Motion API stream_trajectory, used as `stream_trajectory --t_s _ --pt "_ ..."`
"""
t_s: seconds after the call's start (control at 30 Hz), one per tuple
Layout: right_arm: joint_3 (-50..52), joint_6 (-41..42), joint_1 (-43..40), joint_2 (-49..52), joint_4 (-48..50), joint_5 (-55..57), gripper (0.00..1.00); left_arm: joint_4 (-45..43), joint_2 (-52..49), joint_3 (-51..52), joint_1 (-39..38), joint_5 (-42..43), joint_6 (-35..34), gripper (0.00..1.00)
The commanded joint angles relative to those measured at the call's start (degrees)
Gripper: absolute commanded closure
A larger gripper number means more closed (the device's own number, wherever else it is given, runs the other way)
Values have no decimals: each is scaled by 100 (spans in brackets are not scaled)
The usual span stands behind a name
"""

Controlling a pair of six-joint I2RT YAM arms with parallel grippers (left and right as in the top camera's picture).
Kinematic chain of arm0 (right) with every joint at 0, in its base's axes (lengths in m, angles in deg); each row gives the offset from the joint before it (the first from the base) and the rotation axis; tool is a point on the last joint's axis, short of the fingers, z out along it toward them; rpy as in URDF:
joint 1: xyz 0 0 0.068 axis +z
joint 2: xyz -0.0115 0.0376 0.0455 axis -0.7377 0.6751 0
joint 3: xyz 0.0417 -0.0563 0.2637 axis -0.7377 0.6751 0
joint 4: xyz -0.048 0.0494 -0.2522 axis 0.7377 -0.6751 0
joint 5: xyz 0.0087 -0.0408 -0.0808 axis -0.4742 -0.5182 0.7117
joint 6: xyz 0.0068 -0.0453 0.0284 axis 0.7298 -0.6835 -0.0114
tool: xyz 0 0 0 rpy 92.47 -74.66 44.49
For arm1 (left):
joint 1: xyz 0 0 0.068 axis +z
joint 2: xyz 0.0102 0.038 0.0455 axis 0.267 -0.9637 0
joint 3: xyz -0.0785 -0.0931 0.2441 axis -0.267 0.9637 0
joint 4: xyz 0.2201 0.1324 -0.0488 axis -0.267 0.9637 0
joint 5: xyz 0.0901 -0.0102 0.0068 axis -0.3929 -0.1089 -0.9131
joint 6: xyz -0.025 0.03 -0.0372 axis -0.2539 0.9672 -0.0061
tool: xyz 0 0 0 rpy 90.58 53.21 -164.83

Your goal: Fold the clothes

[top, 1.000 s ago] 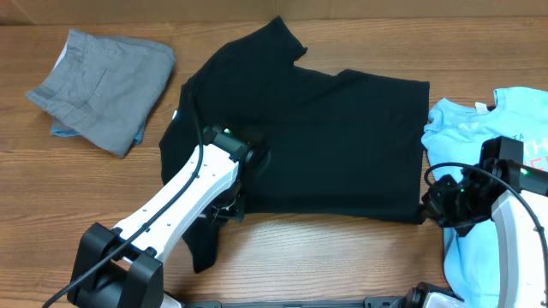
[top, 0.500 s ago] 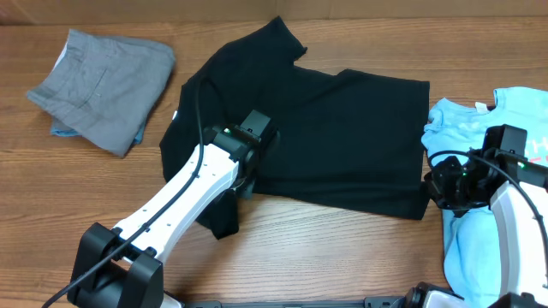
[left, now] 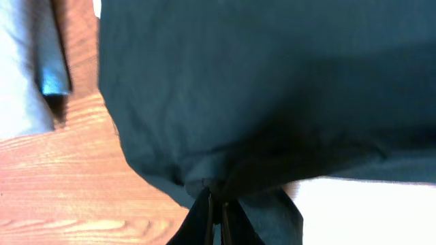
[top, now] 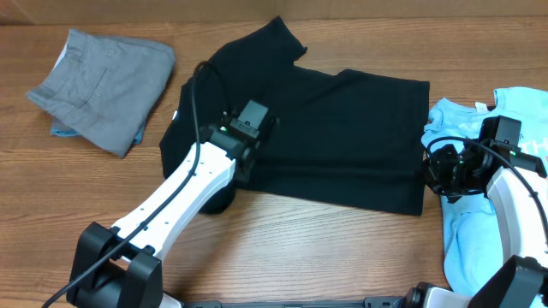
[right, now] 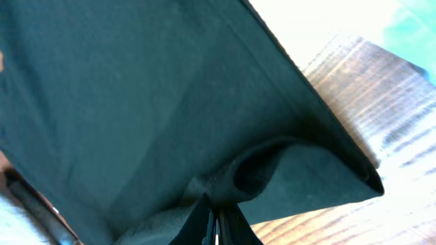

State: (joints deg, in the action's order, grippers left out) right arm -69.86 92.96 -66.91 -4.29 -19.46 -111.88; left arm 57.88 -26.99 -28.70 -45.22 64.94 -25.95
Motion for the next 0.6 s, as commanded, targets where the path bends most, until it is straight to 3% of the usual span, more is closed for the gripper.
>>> stream_trajectory --t_s 0.0,0.57 --pt "-146 24 74 98 98 -192 96 -190 74 -107 188 -273 101 95" --pt "-146 24 282 407 1086 -125 95 -968 -267 -107 396 -125 168 88"
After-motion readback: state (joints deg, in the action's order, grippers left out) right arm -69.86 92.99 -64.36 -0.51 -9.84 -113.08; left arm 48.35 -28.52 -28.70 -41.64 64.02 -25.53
